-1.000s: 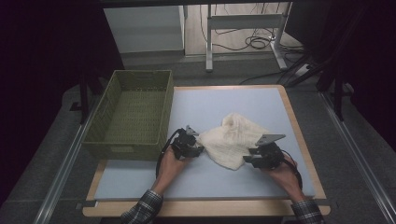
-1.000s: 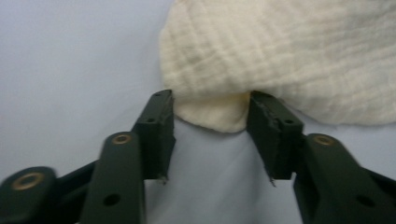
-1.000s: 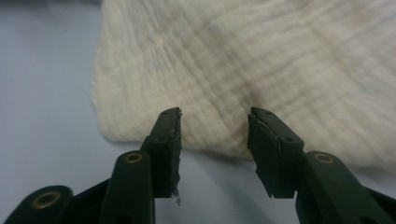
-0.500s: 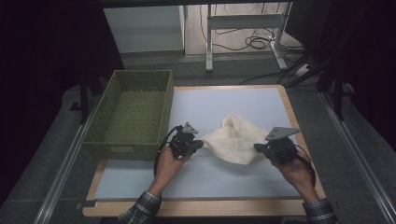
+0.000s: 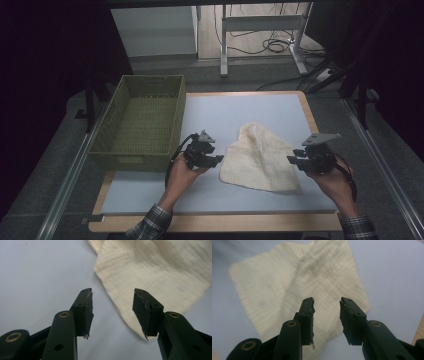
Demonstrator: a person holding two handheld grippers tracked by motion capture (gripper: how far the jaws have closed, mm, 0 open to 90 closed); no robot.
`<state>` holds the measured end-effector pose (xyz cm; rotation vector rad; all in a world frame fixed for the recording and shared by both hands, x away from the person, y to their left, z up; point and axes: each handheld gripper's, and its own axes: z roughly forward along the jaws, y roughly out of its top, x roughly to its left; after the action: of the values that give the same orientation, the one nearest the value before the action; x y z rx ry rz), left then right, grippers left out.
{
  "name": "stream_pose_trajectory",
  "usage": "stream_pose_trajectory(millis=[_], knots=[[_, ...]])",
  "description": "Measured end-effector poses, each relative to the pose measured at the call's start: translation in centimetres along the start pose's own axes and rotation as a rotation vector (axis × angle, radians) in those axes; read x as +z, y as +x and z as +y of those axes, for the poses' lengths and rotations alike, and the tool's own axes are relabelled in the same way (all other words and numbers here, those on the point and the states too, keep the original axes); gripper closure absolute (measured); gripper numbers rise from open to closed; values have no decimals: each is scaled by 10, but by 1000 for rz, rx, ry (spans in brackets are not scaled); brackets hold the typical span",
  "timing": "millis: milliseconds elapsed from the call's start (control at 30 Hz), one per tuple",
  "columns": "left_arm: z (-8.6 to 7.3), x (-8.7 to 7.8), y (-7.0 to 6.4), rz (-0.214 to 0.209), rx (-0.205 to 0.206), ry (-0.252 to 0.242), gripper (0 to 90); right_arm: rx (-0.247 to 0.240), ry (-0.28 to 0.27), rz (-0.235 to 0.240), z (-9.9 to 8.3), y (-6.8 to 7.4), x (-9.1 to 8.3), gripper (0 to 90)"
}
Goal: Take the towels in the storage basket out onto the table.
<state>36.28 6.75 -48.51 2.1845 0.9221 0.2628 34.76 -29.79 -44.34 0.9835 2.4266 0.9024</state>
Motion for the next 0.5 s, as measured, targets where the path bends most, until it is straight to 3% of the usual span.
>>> stream_pose_trajectory(millis=[33,300,367,433,500], knots=[[7,15,3,-4,-1,5,507,4,3,-9,-2,-4,5,630],[35,53,15,17,-1,12,530,47,10,-67,-7,-35,43,635],[39,59,17,14,-3,14,518,47,9,-69,-7,-38,47,635],[45,72,20,11,-9,24,506,66,5,-87,-3,-49,62,607],[46,83,20,-7,-10,36,503,88,2,-75,0,-56,75,572]])
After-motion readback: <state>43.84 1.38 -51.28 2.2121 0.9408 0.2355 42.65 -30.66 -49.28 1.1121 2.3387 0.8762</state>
